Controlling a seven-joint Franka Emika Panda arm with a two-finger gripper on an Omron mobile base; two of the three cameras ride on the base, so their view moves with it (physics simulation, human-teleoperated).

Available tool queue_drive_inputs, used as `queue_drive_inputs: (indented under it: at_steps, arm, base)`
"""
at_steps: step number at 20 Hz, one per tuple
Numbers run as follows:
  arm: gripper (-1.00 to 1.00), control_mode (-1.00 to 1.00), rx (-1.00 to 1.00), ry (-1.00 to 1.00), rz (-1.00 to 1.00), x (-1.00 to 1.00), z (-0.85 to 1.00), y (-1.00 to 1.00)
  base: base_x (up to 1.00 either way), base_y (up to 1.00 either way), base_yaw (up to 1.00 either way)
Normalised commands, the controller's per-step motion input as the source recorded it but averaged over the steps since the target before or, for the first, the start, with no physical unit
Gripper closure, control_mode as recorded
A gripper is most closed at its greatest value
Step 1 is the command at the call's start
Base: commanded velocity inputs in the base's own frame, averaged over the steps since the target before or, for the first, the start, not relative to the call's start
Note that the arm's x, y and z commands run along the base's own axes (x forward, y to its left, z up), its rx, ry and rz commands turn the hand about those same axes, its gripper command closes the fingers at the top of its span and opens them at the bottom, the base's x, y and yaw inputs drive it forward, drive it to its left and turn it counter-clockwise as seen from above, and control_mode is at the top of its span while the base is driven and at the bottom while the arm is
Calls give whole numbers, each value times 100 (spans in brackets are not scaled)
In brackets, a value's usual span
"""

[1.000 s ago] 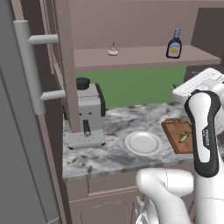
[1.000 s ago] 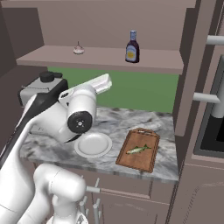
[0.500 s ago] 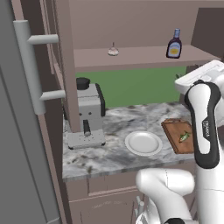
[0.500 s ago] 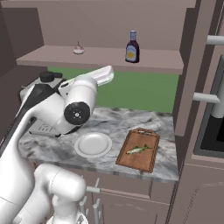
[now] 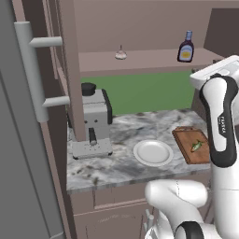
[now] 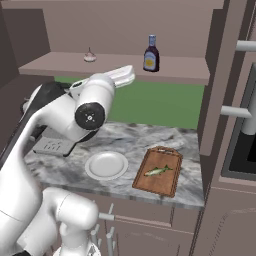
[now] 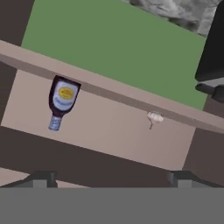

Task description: Pick the fish from the plate and place it on the cutting board. Then pick the condiment bottle from the cabinet and place it next to the cutting board.

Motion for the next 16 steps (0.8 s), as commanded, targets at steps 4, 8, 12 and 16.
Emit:
queue_drive_inputs:
  at_steps: [4, 8, 12, 16]
  arm:
    - [-100, -100, 2, 0, -4, 29, 9, -4]
    - [-100, -100, 3, 0, -4, 37, 5, -5]
    - [-100, -100, 4, 0, -3, 33, 7, -9]
    - [-100, -100, 4, 0, -2, 30, 10, -15]
  base:
    - [0, 0, 0]
    - [0, 0, 0]
    - [0, 0, 0]
    - [0, 0, 0]
